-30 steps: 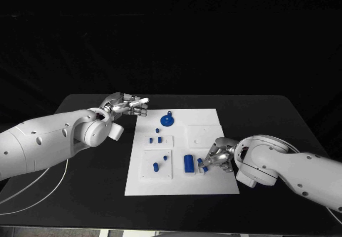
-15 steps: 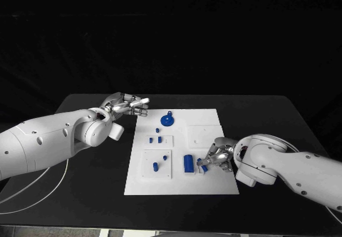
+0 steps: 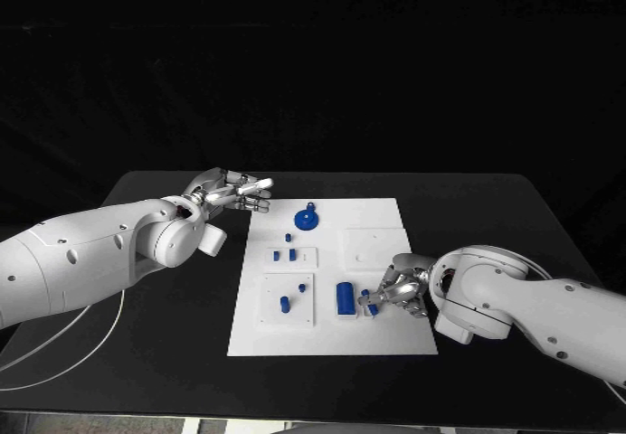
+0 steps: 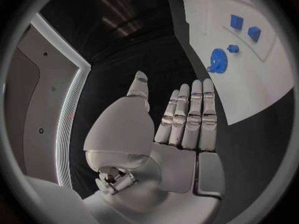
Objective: Assemble the parts on the task board
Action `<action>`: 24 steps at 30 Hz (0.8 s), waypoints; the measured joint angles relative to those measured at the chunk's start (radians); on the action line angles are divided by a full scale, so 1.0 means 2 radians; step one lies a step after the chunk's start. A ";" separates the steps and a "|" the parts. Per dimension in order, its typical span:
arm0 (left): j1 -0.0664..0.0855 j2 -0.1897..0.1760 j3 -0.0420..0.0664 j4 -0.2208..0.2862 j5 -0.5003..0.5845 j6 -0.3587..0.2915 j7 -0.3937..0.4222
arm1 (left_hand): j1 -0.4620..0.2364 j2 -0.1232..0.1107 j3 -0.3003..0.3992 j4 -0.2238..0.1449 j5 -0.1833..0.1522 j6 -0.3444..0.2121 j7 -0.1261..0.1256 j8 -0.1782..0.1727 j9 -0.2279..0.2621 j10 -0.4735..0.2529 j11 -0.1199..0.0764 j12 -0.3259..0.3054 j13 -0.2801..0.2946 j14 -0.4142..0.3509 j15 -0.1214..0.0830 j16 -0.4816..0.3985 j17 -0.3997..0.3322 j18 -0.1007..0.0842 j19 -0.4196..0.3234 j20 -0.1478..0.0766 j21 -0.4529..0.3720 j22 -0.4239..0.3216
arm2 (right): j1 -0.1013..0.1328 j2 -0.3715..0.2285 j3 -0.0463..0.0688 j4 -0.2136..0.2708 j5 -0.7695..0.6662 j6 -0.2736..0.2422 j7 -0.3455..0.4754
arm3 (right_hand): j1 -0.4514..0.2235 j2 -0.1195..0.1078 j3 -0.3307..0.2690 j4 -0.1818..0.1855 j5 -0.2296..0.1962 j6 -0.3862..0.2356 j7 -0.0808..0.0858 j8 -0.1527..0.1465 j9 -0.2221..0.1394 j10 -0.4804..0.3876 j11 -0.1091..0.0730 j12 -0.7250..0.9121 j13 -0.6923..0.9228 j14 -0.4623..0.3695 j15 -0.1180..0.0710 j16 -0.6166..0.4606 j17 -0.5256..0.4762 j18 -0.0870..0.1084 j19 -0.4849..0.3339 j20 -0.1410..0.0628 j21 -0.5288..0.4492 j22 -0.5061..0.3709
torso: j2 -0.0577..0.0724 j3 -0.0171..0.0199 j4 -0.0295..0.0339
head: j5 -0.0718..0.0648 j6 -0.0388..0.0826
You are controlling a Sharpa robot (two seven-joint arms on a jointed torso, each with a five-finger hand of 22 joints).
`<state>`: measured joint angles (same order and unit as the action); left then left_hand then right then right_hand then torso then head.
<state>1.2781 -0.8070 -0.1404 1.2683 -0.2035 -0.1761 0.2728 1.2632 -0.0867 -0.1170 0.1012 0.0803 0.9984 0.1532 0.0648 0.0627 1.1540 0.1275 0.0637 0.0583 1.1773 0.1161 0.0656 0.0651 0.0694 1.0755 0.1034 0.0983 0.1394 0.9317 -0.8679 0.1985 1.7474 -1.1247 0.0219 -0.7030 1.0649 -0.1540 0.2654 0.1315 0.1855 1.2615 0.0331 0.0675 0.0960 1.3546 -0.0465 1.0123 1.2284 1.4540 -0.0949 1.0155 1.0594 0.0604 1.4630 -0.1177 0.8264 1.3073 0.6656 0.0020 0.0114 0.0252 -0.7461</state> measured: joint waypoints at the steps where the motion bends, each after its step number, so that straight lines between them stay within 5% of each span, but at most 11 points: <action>1: 0.000 0.000 0.000 0.000 0.000 0.000 0.000 | 0.000 0.000 0.000 0.000 0.000 0.000 0.000 0.000 0.000 -0.002 0.002 0.000 0.000 0.000 0.000 0.000 0.000 0.000 0.000 0.000 0.000 0.000 | 0.000 0.000 0.000 0.001 0.000 0.001 0.000 | 0.000 0.000 0.000 0.000 -0.002 0.000 0.000 0.000 0.000 0.000 0.000 0.000 0.000 0.000 0.000 0.000 0.000 0.000 0.000 0.000 0.001 0.000 | 0.000 0.0000 0.0000 | 0.000 0.000; 17: 0.000 0.000 0.000 -0.001 -0.001 0.000 -0.001 | 0.000 0.000 0.000 0.000 0.000 0.000 0.000 0.000 0.000 -0.002 0.002 0.000 0.000 0.000 0.000 0.000 0.000 0.000 0.000 0.000 0.000 0.000 | 0.000 -0.008 0.000 0.012 0.000 0.006 0.000 | -0.002 -0.002 0.002 0.004 -0.004 0.002 -0.002 0.000 0.002 0.000 0.000 0.000 0.000 0.000 0.000 0.000 0.001 0.000 0.000 0.000 0.002 0.000 | 0.000 -0.0001 0.0000 | 0.000 0.000; 24: 0.000 0.000 0.000 -0.002 -0.002 0.000 -0.002 | 0.000 0.000 0.001 0.001 0.000 0.000 0.000 0.000 0.000 -0.002 0.002 0.000 0.000 0.000 0.000 0.000 0.000 0.000 0.000 0.000 0.000 -0.001 | 0.000 -0.012 0.000 0.009 0.000 0.013 0.000 | 0.025 0.005 -0.001 -0.047 0.012 0.003 -0.001 0.000 0.001 0.000 0.000 0.000 0.000 0.000 0.000 0.000 0.001 0.000 0.000 0.000 0.002 0.000 | 0.000 -0.0002 -0.0001 | -0.001 -0.001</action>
<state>1.2781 -0.8065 -0.1406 1.2647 -0.2070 -0.1758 0.2696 1.2632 -0.0867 -0.1143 0.1039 0.0803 0.9984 0.1532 0.0649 0.0627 1.1507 0.1308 0.0637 0.0583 1.1773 0.1161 0.0656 0.0651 0.0694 1.0756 0.1034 0.0983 0.1375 0.9317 -0.8919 0.1989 1.7661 -1.1247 0.0474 -0.7029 1.1159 -0.1434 0.2641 0.0378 0.2100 1.2682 0.0310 0.0674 0.0984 1.3545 -0.0465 1.0124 1.2286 1.4539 -0.0947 1.0155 1.0609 0.0604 1.4630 -0.1176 0.8306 1.3073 0.6657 0.0015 0.0111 0.0238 -0.7471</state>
